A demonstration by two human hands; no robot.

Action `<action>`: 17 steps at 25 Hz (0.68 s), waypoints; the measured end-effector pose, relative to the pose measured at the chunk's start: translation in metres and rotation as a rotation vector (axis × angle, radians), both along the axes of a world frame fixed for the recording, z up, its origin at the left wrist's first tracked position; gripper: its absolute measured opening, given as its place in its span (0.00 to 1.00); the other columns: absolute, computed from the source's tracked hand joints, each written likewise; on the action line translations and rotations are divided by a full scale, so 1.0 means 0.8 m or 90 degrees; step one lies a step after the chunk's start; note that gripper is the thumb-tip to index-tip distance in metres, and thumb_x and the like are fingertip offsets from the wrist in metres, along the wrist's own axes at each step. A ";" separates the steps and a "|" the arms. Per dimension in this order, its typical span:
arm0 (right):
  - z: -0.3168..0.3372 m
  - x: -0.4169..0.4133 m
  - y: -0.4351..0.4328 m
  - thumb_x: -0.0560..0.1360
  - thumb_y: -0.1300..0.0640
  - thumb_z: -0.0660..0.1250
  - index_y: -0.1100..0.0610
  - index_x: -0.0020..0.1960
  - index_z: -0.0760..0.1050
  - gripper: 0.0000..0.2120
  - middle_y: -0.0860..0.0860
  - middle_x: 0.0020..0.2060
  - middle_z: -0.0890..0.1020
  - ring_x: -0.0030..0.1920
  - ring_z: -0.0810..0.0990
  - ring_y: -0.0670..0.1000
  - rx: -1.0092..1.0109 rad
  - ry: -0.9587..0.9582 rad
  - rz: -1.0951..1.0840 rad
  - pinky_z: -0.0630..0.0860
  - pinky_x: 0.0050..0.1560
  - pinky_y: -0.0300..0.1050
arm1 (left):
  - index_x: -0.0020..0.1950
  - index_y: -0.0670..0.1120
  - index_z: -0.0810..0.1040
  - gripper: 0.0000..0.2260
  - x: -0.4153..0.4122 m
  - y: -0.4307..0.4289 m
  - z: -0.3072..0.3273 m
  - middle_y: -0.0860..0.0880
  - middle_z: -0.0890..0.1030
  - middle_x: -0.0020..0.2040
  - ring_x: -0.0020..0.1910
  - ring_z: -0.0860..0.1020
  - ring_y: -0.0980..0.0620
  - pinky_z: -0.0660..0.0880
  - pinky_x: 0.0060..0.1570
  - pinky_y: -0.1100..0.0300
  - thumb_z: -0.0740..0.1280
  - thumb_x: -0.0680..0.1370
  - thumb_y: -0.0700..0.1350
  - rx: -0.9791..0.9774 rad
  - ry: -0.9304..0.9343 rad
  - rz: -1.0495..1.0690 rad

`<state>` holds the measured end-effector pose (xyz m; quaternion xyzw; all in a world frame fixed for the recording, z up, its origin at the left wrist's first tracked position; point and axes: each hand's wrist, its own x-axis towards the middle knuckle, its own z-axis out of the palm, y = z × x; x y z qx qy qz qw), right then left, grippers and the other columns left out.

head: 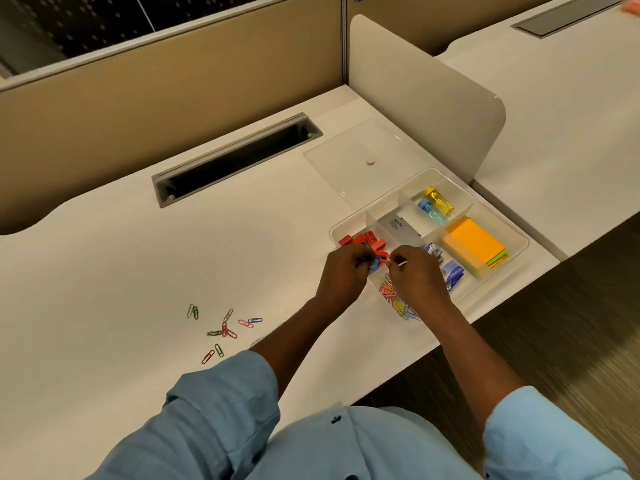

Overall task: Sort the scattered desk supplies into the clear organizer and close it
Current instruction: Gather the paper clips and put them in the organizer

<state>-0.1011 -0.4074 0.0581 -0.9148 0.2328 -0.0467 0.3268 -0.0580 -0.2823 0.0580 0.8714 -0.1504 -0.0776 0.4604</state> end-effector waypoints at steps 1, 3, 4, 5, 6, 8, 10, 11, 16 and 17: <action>0.002 0.002 0.009 0.76 0.57 0.66 0.59 0.54 0.79 0.09 0.56 0.51 0.82 0.49 0.81 0.54 0.010 -0.018 0.009 0.75 0.49 0.41 | 0.51 0.42 0.82 0.09 0.002 0.009 0.000 0.46 0.84 0.50 0.45 0.78 0.56 0.71 0.47 0.74 0.66 0.75 0.35 0.000 -0.004 0.022; 0.007 0.006 0.031 0.76 0.58 0.67 0.58 0.57 0.78 0.11 0.57 0.53 0.81 0.52 0.80 0.55 0.030 -0.053 0.025 0.75 0.54 0.44 | 0.50 0.44 0.82 0.07 0.004 0.031 -0.004 0.48 0.84 0.49 0.43 0.76 0.58 0.68 0.41 0.76 0.66 0.75 0.36 -0.003 -0.010 0.061; 0.009 0.008 0.043 0.75 0.58 0.67 0.59 0.57 0.77 0.11 0.57 0.54 0.81 0.54 0.80 0.55 0.041 -0.070 0.037 0.75 0.58 0.46 | 0.49 0.44 0.82 0.07 0.004 0.046 -0.006 0.49 0.83 0.48 0.42 0.76 0.59 0.68 0.40 0.76 0.67 0.75 0.37 -0.003 -0.011 0.079; 0.010 0.011 0.056 0.75 0.58 0.68 0.59 0.57 0.77 0.11 0.57 0.54 0.81 0.54 0.80 0.56 0.052 -0.090 0.053 0.75 0.59 0.47 | 0.49 0.45 0.82 0.06 0.004 0.062 -0.009 0.49 0.83 0.48 0.41 0.76 0.59 0.69 0.40 0.76 0.67 0.75 0.38 -0.004 -0.011 0.099; 0.011 0.014 0.069 0.75 0.59 0.68 0.60 0.56 0.77 0.11 0.57 0.53 0.81 0.52 0.80 0.55 0.062 -0.112 0.079 0.75 0.57 0.46 | 0.48 0.45 0.82 0.06 0.004 0.079 -0.012 0.50 0.83 0.48 0.41 0.77 0.58 0.70 0.41 0.75 0.67 0.75 0.38 -0.006 -0.011 0.124; 0.005 0.020 0.101 0.75 0.59 0.68 0.60 0.56 0.76 0.11 0.56 0.51 0.80 0.49 0.80 0.53 0.084 -0.126 0.164 0.76 0.52 0.42 | 0.47 0.45 0.82 0.05 0.003 0.124 -0.019 0.50 0.83 0.48 0.43 0.78 0.56 0.74 0.45 0.67 0.68 0.74 0.38 0.006 -0.012 0.186; -0.009 0.024 0.138 0.75 0.54 0.68 0.58 0.63 0.71 0.18 0.56 0.56 0.76 0.52 0.78 0.53 0.091 -0.041 0.266 0.75 0.54 0.44 | 0.49 0.44 0.81 0.06 0.005 0.177 -0.025 0.50 0.82 0.49 0.48 0.78 0.52 0.75 0.51 0.58 0.70 0.73 0.39 0.054 0.001 0.239; -0.021 0.026 0.156 0.75 0.51 0.67 0.58 0.67 0.68 0.23 0.56 0.59 0.73 0.56 0.76 0.54 0.075 0.031 0.314 0.74 0.57 0.45 | 0.51 0.43 0.81 0.08 0.004 0.206 -0.029 0.48 0.81 0.51 0.51 0.78 0.50 0.74 0.55 0.56 0.71 0.72 0.40 0.095 0.007 0.253; -0.074 0.010 0.234 0.78 0.51 0.62 0.62 0.65 0.64 0.21 0.59 0.62 0.67 0.61 0.68 0.58 -0.071 0.143 0.462 0.70 0.57 0.49 | 0.66 0.37 0.72 0.19 0.000 0.332 -0.049 0.39 0.73 0.66 0.67 0.70 0.42 0.62 0.65 0.60 0.67 0.76 0.38 0.297 0.062 0.211; -0.080 0.006 0.247 0.78 0.54 0.61 0.63 0.64 0.64 0.19 0.59 0.61 0.66 0.60 0.67 0.58 -0.107 0.121 0.497 0.71 0.56 0.49 | 0.69 0.38 0.68 0.21 -0.003 0.345 -0.053 0.40 0.69 0.70 0.71 0.65 0.44 0.58 0.69 0.59 0.65 0.77 0.39 0.320 0.099 0.196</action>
